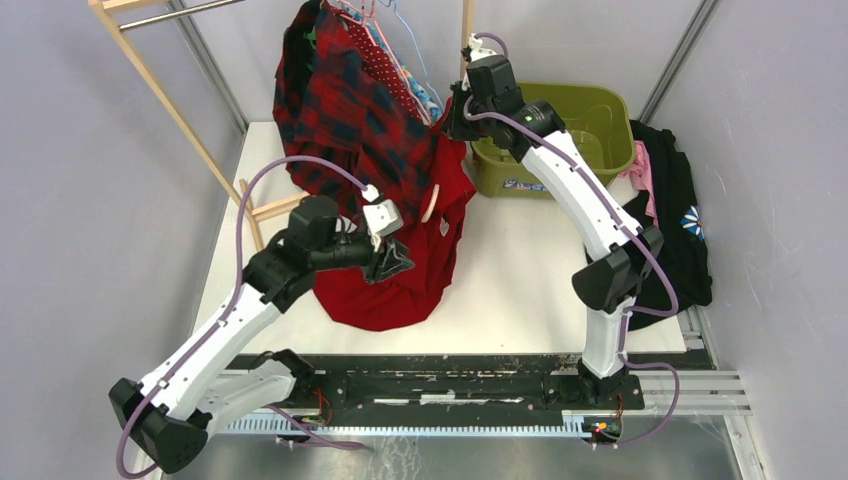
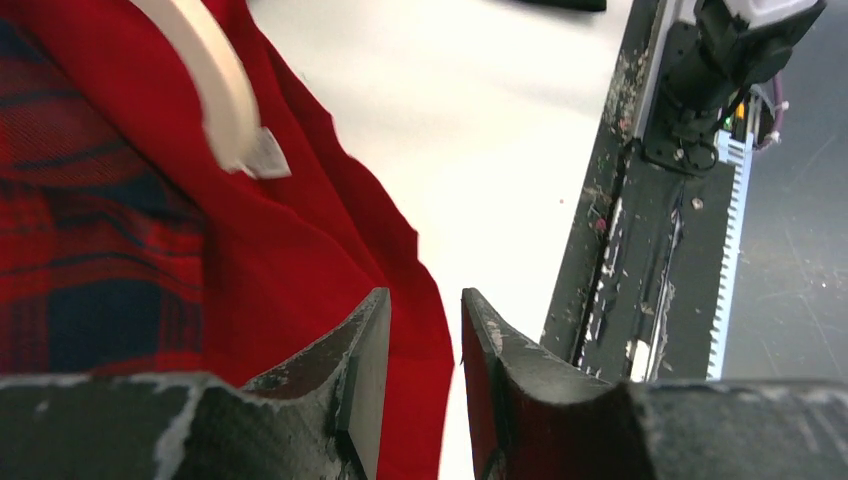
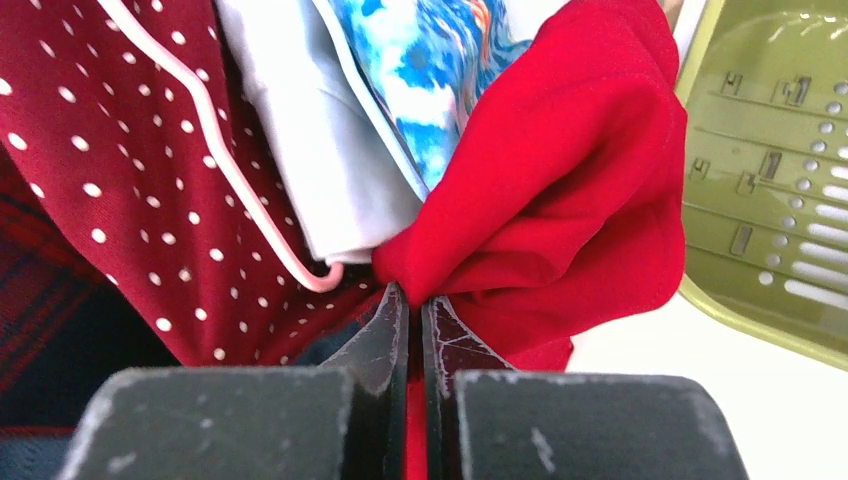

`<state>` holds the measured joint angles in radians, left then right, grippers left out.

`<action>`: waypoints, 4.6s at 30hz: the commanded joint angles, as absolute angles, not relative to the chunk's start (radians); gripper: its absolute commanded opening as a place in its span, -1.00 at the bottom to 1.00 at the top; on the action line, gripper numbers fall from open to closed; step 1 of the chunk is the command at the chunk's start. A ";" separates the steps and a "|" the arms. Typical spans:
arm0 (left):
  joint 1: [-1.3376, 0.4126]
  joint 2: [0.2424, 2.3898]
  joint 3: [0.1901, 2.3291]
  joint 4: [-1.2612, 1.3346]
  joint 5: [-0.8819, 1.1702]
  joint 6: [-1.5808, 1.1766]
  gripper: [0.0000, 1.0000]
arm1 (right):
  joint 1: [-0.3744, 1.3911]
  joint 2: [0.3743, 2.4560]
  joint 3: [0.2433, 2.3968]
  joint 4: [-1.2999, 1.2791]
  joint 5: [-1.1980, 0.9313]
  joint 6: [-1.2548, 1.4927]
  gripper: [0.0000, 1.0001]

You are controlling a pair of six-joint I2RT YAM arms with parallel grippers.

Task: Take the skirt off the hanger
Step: Pick up the hanger at the center of the board, then remove the skirt from the hanger.

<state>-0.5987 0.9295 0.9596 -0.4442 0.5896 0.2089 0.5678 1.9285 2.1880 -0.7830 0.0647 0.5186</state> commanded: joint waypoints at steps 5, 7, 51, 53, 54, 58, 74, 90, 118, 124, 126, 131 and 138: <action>-0.658 1.033 0.921 -0.252 0.490 0.070 -0.21 | 0.567 1.973 2.372 -0.669 0.037 0.576 -0.98; -0.674 1.065 0.919 -0.181 0.469 0.037 -0.18 | 0.567 1.969 2.369 -0.667 0.022 0.581 -0.98; -0.799 1.366 0.681 0.603 -0.020 -0.089 0.10 | 0.570 1.610 2.051 -0.696 -0.094 0.544 -0.99; -0.800 1.349 0.669 0.624 0.028 -0.108 0.13 | 0.569 1.623 2.064 -0.700 -0.102 0.543 -0.99; -0.799 1.336 0.662 0.624 0.040 -0.118 0.14 | 0.570 1.630 2.069 -0.703 -0.104 0.542 -0.99; -0.801 1.268 0.640 0.591 0.082 -0.144 0.32 | 0.570 1.660 2.092 -0.708 -0.121 0.543 -0.99; -0.800 1.591 0.722 0.730 -0.471 -0.132 0.32 | 0.612 1.615 2.052 -0.708 -0.222 0.504 -0.99; -0.796 1.593 0.958 0.307 -0.464 -0.120 -0.94 | 0.612 1.580 2.022 -0.728 -0.196 0.445 -0.99; -0.573 1.320 1.396 -0.839 0.337 0.270 -0.94 | 0.568 1.533 1.985 -0.802 0.188 0.063 0.66; -0.543 1.476 1.563 -0.832 0.313 0.296 -0.94 | 0.641 1.443 1.907 -0.783 -0.034 0.042 0.65; -0.539 1.552 1.653 -0.854 0.321 0.297 -0.94 | 0.656 1.391 1.825 -0.751 -0.109 0.040 0.66; -0.538 1.641 1.798 -0.857 0.382 0.277 -0.94 | 0.680 1.331 1.688 -0.742 -0.204 0.067 0.67; -0.538 1.622 1.785 -0.859 0.470 0.265 -0.94 | 0.684 1.366 1.647 -0.699 0.067 0.059 0.66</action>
<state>-0.5446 1.6855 1.7401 -0.9421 0.3641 0.2401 0.6807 1.3399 1.6325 -0.7799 -0.1024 0.0647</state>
